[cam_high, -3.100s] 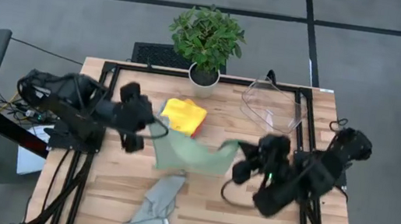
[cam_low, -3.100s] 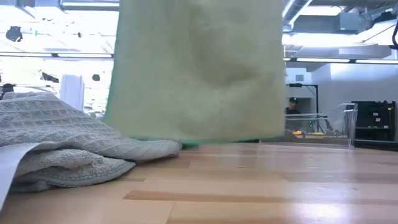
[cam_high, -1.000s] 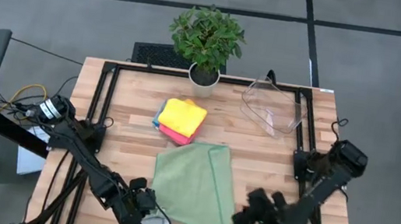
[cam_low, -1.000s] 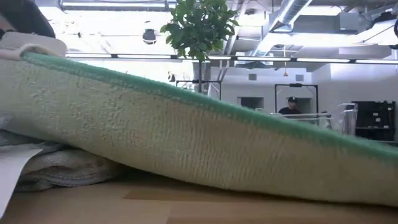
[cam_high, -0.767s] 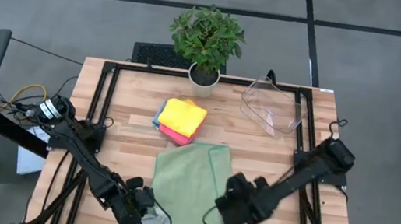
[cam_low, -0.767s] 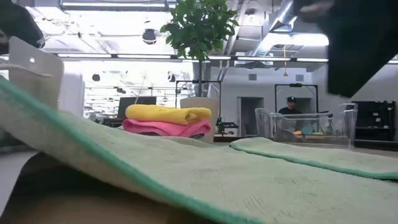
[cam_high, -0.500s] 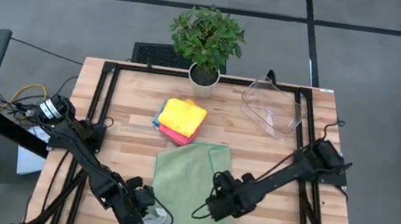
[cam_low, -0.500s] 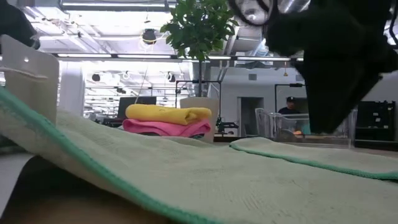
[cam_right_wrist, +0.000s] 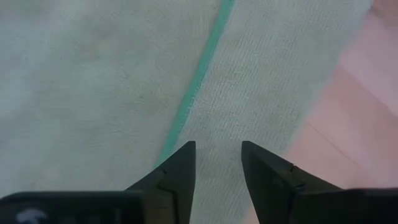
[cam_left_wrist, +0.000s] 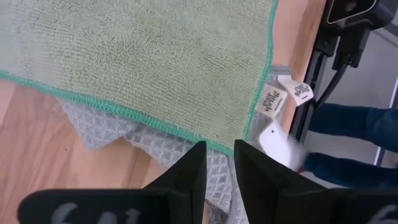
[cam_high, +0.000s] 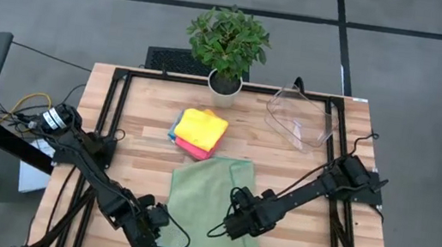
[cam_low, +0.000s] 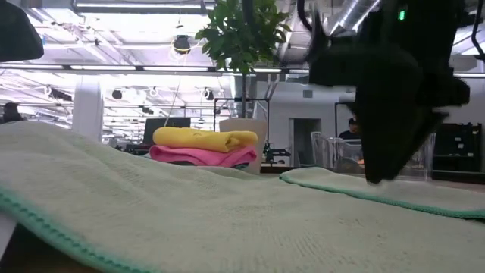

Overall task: Fold microfiber towels
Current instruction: Fold the light green microfiber towel

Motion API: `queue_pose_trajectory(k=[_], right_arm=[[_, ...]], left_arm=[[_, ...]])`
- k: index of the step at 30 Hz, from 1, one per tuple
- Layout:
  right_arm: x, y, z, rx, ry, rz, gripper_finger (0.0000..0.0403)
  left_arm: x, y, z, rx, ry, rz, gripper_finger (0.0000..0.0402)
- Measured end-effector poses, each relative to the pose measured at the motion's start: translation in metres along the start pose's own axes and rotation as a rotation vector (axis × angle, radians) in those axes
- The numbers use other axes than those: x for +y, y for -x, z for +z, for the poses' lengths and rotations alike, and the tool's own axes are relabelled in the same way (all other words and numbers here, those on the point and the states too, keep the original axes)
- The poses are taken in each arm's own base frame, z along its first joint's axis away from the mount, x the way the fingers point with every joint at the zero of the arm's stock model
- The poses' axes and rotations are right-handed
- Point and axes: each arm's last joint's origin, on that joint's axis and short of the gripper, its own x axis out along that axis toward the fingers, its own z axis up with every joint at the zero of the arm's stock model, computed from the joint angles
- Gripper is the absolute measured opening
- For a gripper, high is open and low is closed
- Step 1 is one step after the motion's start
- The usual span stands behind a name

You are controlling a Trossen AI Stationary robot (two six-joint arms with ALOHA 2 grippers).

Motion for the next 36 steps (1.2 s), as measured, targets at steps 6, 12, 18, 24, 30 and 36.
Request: queue_pose_trajectory(k=[6,12,18,24,30,36], right_arm=[[0.005,-0.017,0.0,0.05,0.035,-0.004,0.0145],[0.003,-0.014,0.003,0.058,0.02,-0.004,0.0102],[0.001,-0.006,0.006,0.05,0.032,0.022,0.0021],[0.003,-0.004,0.003,0.047,0.051,0.038,0.0041],[0.002,-0.002,0.0,0.067,0.034,0.027,0.0051],[-0.01,0.008,-0.003,0.086,0.019,-0.053,0.0011]], left_arm=[[0.002,-0.001,0.004,-0.024,0.005,0.012,0.0073],[0.007,-0.001,0.014,-0.205,0.014,0.109,0.0073],[0.016,-0.003,0.026,-0.268,0.012,0.157,0.0073],[0.034,-0.017,0.021,-0.258,0.02,0.201,0.0068],[0.056,-0.036,0.006,-0.245,0.11,0.183,0.0052],[0.068,-0.047,-0.003,-0.257,0.19,0.148,0.0038]])
